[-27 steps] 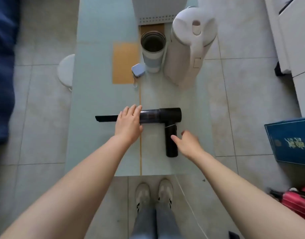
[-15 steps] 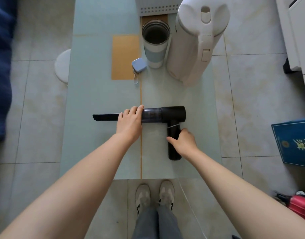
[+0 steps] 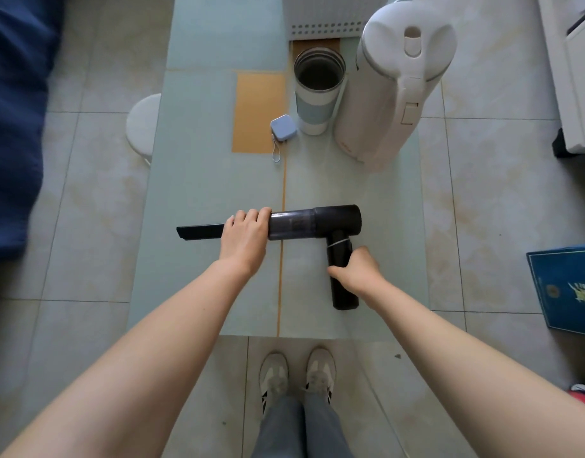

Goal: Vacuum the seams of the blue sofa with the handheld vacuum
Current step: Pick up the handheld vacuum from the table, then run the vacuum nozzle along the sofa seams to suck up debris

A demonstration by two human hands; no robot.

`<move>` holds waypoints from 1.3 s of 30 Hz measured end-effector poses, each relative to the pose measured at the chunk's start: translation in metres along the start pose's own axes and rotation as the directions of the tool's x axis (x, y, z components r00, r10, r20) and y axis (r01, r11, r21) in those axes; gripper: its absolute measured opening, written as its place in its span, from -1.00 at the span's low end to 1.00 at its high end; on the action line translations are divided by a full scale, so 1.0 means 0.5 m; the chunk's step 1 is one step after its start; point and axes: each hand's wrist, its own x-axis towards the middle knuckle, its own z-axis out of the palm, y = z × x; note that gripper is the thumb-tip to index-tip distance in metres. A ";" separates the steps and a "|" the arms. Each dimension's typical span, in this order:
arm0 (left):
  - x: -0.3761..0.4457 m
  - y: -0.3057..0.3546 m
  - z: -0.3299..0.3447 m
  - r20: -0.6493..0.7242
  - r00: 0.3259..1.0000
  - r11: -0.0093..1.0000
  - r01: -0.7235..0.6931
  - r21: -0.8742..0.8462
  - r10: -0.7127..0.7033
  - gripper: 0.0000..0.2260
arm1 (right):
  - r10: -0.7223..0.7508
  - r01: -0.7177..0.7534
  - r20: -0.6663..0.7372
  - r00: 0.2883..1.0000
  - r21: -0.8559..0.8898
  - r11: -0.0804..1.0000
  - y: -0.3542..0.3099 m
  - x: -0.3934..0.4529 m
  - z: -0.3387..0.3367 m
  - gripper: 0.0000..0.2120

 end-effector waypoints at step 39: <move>-1.061 -0.744 -0.468 -0.298 0.387 0.452 0.409 -0.793 -0.873 -0.61 | -0.294 0.172 0.729 0.619 0.239 0.956 -0.670 -1.036 0.464 -0.54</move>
